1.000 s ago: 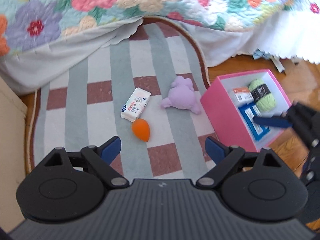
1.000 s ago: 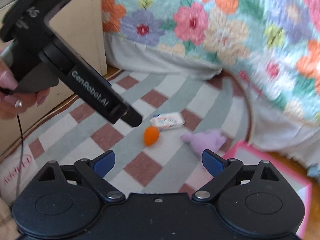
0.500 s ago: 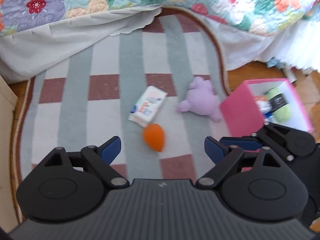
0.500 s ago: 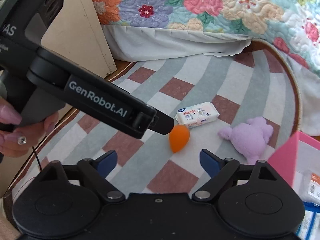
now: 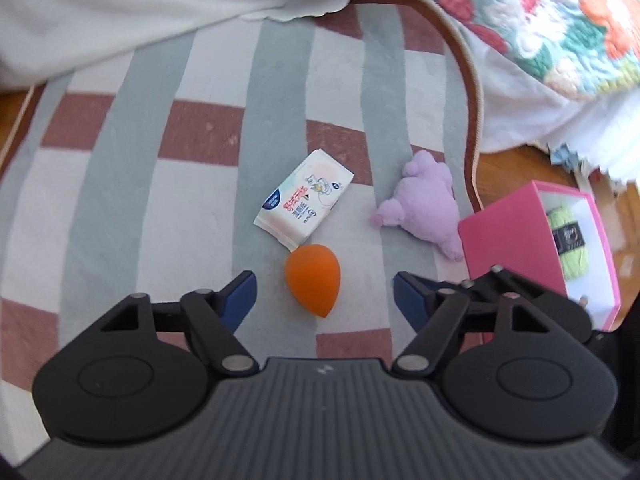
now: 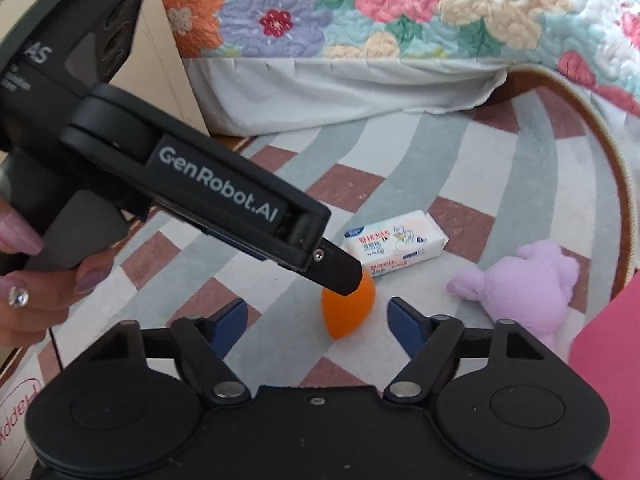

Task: Organize objects
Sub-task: 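Close the left tool on the orange sponge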

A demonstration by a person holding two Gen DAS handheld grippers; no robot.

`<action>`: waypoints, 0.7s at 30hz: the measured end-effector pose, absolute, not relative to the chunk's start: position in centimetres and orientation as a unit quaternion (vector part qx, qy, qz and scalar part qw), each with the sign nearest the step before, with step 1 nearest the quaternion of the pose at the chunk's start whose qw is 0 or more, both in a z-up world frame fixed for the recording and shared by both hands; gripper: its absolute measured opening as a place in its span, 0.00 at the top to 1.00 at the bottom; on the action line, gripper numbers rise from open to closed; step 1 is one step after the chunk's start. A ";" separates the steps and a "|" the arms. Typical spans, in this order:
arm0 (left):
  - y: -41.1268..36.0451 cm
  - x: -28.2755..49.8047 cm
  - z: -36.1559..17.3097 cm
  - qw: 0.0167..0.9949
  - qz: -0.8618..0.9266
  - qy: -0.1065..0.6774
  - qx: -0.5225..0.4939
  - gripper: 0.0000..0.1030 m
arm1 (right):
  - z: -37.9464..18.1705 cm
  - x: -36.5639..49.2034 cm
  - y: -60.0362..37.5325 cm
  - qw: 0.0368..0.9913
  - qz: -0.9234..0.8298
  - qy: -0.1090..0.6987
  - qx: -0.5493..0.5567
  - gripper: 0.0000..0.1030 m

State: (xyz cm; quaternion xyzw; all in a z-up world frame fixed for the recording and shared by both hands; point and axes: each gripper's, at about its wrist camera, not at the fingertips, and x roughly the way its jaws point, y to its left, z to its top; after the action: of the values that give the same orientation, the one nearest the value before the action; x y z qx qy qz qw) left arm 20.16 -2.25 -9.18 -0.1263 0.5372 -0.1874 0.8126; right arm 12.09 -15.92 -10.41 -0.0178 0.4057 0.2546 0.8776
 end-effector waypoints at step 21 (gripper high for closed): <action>-1.5 21.5 -15.1 0.799 -0.179 0.524 -0.235 0.66 | -15.1 14.0 -15.4 0.876 0.234 0.420 -0.037 0.61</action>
State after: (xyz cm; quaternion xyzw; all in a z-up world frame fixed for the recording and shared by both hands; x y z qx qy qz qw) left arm 21.47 -1.53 -15.10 -0.2345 0.5245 -0.1789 0.7987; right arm 14.02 -15.42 -15.14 -0.0366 0.4197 0.2342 0.8761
